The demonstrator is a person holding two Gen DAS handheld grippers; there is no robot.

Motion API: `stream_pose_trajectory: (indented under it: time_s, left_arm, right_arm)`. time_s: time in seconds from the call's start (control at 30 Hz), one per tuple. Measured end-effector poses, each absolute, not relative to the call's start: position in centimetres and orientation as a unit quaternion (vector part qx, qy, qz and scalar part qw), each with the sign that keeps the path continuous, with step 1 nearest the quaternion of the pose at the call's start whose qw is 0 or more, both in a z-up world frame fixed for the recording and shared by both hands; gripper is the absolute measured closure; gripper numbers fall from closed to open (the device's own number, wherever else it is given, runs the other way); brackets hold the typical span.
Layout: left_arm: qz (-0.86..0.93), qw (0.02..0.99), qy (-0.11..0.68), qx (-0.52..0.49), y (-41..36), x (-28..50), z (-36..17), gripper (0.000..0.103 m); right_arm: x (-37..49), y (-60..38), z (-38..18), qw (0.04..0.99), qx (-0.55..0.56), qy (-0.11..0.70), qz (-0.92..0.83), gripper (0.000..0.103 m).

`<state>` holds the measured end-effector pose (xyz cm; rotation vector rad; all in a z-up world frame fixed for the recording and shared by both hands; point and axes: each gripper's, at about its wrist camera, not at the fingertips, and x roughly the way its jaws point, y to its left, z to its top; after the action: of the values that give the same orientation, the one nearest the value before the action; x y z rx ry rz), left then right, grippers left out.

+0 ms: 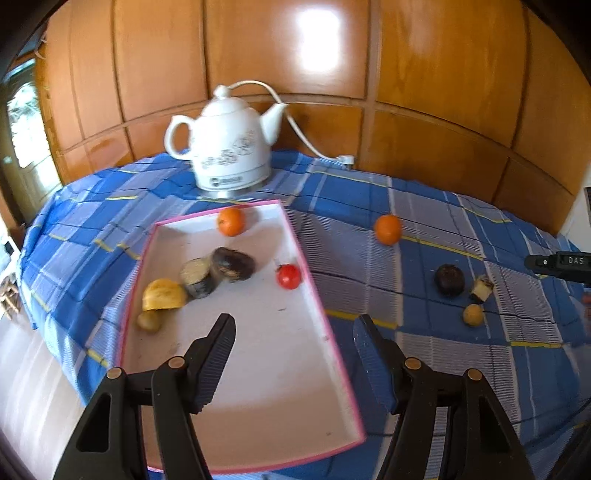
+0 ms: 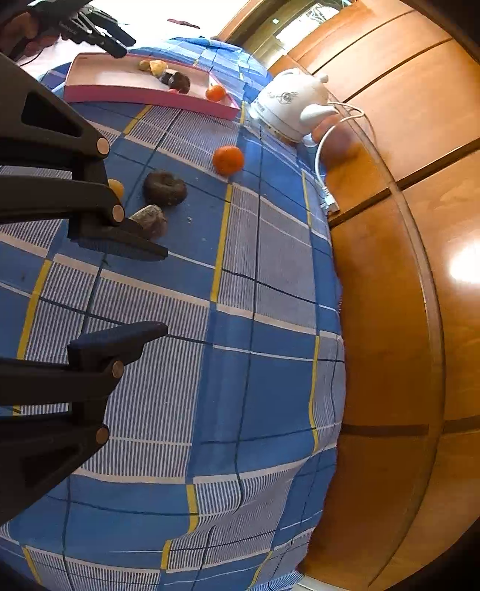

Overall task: Organize fruits
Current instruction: 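Grasp the loose orange with the left tool while the right tool returns to the food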

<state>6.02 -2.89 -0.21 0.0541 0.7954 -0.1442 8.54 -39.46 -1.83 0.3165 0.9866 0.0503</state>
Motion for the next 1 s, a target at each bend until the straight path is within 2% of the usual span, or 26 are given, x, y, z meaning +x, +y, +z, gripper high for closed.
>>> stream_pose_trajectory:
  time_s: [0.47,1.0]
  left_arm:
    - [-0.124,0.888,0.442,0.021,-8.2,13.0,-1.3,0.036]
    - [-0.147,0.879,0.451,0.046,-14.2,20.5,-3.8,0.036]
  right_arm:
    - [8.9,-39.4,-1.5,0.864,0.163,0.475,0.034,0.067]
    - [9.2,-39.1,-1.4,0.858,0.174,0.481,0.048,0.066]
